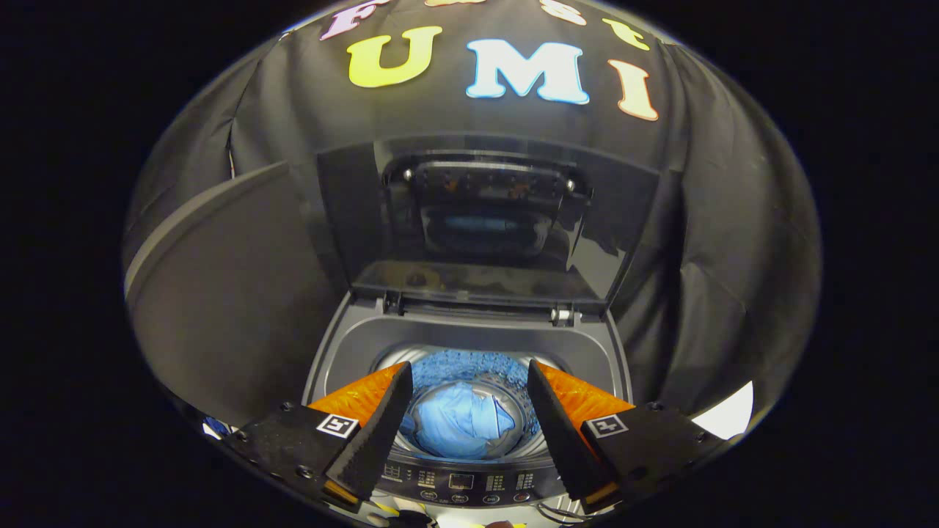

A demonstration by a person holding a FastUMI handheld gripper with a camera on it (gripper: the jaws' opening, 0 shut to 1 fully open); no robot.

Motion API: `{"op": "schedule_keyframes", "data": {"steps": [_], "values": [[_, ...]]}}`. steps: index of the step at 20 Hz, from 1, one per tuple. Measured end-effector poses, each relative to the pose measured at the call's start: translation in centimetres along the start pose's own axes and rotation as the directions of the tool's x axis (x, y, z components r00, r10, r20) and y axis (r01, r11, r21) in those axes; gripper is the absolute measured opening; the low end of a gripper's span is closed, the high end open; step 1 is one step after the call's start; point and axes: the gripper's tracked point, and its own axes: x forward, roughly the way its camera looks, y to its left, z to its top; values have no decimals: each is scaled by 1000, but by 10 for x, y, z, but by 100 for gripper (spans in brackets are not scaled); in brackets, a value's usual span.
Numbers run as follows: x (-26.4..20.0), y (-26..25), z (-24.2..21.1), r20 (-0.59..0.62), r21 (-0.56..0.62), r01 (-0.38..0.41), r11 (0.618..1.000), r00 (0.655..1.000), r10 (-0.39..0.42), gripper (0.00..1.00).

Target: Put the clothes into the washing machine and then close the washing machine lid.

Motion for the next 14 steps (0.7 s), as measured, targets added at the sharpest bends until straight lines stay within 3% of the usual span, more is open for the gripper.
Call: {"op": "schedule_keyframes", "data": {"steps": [5,14], "values": [[-27,5,52,154,-20,7,1000,988,-4,97],[-57,8,131,402,-18,34,999,915,-24,97]]}}
